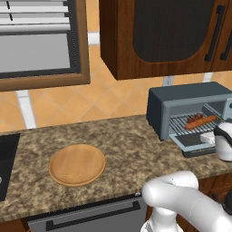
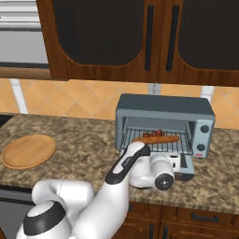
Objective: Pick up the kebab skewer and baguette bread, and place them inside the toaster oven. Close the toaster oven door and start by setting the timer.
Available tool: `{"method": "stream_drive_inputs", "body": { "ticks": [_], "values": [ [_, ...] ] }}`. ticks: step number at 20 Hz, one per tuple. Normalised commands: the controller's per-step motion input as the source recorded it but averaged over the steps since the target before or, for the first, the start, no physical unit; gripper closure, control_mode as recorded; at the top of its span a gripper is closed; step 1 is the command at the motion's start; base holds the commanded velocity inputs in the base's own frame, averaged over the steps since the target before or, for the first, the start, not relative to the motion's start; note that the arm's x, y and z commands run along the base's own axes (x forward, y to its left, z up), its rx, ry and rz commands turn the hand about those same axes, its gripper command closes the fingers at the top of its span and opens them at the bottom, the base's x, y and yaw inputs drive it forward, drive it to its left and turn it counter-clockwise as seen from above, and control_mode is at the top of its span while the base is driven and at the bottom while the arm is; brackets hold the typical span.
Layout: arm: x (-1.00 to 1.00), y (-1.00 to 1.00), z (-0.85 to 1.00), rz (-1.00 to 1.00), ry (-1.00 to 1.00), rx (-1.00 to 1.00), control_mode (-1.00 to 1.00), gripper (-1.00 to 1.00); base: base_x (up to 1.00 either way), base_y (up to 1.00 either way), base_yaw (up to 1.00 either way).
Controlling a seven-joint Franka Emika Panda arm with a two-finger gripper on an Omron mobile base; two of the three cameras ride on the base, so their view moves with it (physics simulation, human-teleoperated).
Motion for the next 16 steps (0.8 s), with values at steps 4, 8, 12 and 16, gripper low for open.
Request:
{"method": "stream_drive_inputs", "body": {
  "ticks": [4, 8, 12, 16],
  "values": [
    [0.28, 0.00, 0.00, 0.00, 0.00, 0.00, -1.00, -1.00, 0.00, 0.00, 0.00],
    [0.29, 0.00, 0.00, 0.00, 0.00, 0.00, -1.00, -1.00, 0.00, 0.00, 0.00],
    [0.28, 0.00, 0.00, 0.00, 0.00, 0.00, -1.00, -1.00, 0.00, 0.00, 0.00],
    [0.29, 0.00, 0.00, 0.00, 0.00, 0.00, -1.00, -1.00, 0.00, 0.00, 0.00]
  ]
}}
